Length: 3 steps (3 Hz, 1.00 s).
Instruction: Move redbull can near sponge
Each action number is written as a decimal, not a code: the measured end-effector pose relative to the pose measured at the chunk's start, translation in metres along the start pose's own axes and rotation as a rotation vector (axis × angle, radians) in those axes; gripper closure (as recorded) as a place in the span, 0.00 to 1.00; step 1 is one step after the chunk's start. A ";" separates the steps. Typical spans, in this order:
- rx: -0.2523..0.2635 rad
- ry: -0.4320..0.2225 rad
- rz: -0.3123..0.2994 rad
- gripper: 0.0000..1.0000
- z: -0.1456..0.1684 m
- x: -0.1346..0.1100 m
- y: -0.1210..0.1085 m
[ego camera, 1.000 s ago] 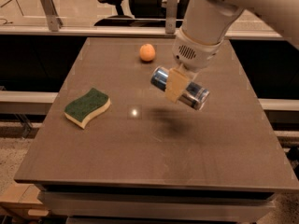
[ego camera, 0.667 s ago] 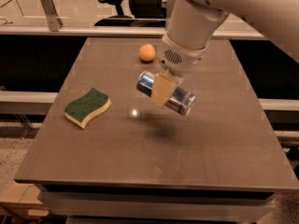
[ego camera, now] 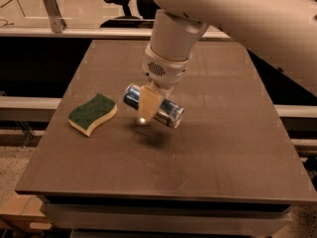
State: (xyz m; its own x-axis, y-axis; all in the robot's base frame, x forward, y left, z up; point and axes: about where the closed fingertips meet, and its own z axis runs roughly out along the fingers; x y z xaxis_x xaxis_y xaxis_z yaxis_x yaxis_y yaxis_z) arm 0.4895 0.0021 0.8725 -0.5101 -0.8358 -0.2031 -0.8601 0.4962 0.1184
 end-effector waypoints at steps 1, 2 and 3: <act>-0.006 0.053 0.009 1.00 0.024 -0.012 -0.009; -0.010 0.093 0.012 1.00 0.040 -0.020 -0.018; -0.008 0.133 0.004 1.00 0.051 -0.028 -0.027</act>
Offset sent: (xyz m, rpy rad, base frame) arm 0.0394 0.0217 -0.0553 -0.1201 0.0965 0.0048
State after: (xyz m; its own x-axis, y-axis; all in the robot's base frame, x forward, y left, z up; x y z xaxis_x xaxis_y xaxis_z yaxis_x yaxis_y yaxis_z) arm 0.5276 0.0243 0.8251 -0.5087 -0.8580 -0.0717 -0.8579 0.4980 0.1268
